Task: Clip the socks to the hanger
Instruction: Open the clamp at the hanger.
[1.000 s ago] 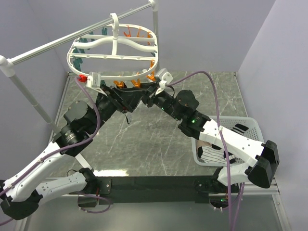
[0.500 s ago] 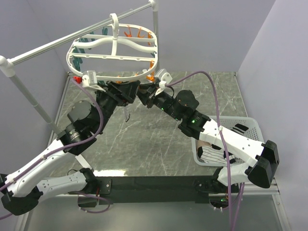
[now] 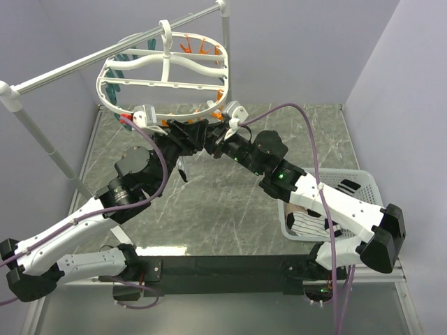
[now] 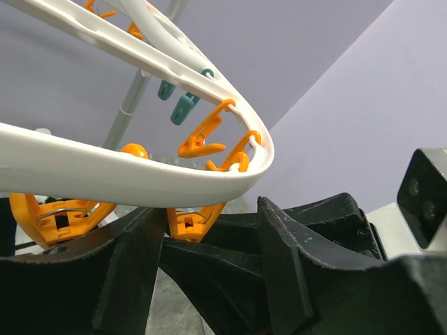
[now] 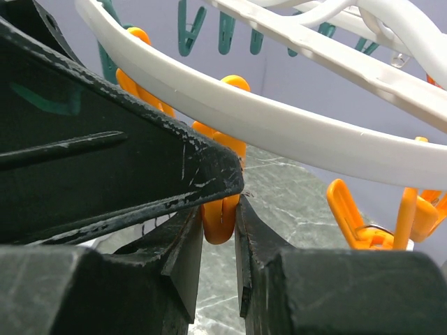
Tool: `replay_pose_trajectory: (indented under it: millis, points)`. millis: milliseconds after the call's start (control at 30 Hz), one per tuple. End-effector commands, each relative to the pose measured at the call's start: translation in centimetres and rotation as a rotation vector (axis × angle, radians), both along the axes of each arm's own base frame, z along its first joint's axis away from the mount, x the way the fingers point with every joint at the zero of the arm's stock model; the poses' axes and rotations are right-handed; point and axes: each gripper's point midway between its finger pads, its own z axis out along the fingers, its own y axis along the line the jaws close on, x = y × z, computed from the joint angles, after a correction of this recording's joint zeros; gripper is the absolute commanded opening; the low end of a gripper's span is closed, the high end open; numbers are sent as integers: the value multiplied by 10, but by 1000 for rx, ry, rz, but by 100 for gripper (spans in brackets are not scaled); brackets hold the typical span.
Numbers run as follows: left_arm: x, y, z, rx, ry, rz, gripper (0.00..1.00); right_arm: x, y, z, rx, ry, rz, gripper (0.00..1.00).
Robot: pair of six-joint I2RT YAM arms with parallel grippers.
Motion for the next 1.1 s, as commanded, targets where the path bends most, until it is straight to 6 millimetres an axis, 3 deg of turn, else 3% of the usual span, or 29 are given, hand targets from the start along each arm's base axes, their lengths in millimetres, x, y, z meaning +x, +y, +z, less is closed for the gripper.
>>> replay_pose_trajectory:
  millis: [0,333,633,867,1067]
  points:
    - [-1,12,29,-45,-53,55,59,-10,-13,42,70,-64,-7,0]
    - [1,14,22,-10,-41,80,45,-13,-12,44,62,-76,6,0]
    - [6,9,20,17,-35,88,49,-14,-9,47,46,-94,17,0]
    - [8,12,19,5,-29,114,46,-13,-9,47,35,-105,-16,0]
    - [7,14,19,-2,-31,115,27,-10,-7,43,22,-100,-20,0]
